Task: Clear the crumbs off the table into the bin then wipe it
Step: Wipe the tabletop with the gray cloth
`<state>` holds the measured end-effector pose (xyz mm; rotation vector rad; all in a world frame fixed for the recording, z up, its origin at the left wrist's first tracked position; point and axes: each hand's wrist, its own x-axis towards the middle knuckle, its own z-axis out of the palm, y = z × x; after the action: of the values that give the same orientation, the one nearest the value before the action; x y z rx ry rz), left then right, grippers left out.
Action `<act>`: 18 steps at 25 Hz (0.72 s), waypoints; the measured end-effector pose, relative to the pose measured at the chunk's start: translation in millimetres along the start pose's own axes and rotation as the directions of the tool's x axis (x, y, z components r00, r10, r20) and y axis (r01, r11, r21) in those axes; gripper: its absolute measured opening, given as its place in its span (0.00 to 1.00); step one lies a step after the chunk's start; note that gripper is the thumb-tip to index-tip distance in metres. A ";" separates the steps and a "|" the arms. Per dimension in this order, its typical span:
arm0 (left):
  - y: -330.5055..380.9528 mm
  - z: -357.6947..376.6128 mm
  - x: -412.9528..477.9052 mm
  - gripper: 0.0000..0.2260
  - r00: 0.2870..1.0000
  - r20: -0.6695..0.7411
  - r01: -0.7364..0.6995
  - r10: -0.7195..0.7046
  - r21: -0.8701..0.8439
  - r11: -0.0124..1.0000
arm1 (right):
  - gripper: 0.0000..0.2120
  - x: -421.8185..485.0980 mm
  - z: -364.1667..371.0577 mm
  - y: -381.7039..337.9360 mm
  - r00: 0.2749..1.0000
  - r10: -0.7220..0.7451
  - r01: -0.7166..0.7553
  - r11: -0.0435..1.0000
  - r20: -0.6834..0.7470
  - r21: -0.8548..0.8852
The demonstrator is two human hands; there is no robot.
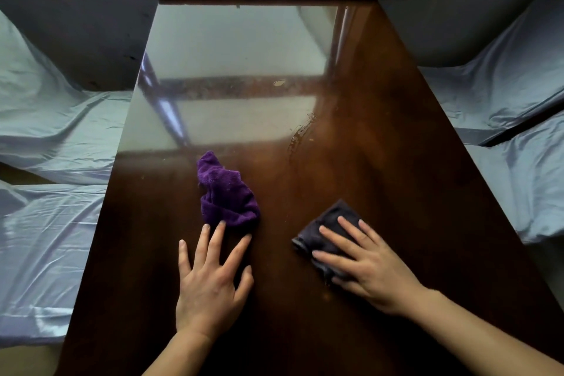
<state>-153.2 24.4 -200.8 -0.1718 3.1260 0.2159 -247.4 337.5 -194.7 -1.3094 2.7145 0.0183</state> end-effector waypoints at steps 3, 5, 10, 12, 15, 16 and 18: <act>0.2 0.3 0.3 0.25 1.000 -0.003 0.001 -0.001 -0.002 1.000 | 0.26 57.0 -13.5 25.3 0.967 0.256 -0.254 0.964 -0.013 0.080; 0.2 0.6 -0.3 0.25 1.000 0.000 0.002 -0.002 0.001 1.000 | 0.26 107.5 -19.8 36.0 0.868 0.496 -0.490 0.860 -0.012 0.144; -1.1 0.4 -0.8 0.25 1.000 -0.007 0.004 -0.004 -0.019 1.000 | 0.24 160.7 -29.9 0.7 0.844 0.536 -0.522 0.824 -0.005 0.219; -0.9 0.0 -1.3 0.25 1.000 -0.012 0.000 0.000 -0.029 1.000 | 0.24 118.0 -19.6 -32.7 0.931 0.361 -0.346 0.920 -0.053 0.186; -2.2 0.8 0.2 0.25 1.000 -0.013 -0.010 0.009 -0.043 0.999 | 0.29 29.5 8.0 -74.7 0.988 0.092 -0.078 0.990 -0.123 0.115; -2.7 2.1 0.3 0.25 1.000 -0.014 -0.010 0.009 -0.037 0.999 | 0.29 12.2 13.8 -74.2 0.991 0.012 -0.001 0.997 -0.133 0.081; -2.5 3.7 -0.9 0.25 1.000 -0.011 -0.016 0.016 -0.030 0.999 | 0.28 12.1 10.0 -55.1 0.986 -0.072 0.074 0.997 -0.152 0.010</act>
<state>-152.0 22.5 -204.8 -0.1490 3.1372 0.2628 -210.7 294.3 -203.6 -1.4620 2.7814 -0.1136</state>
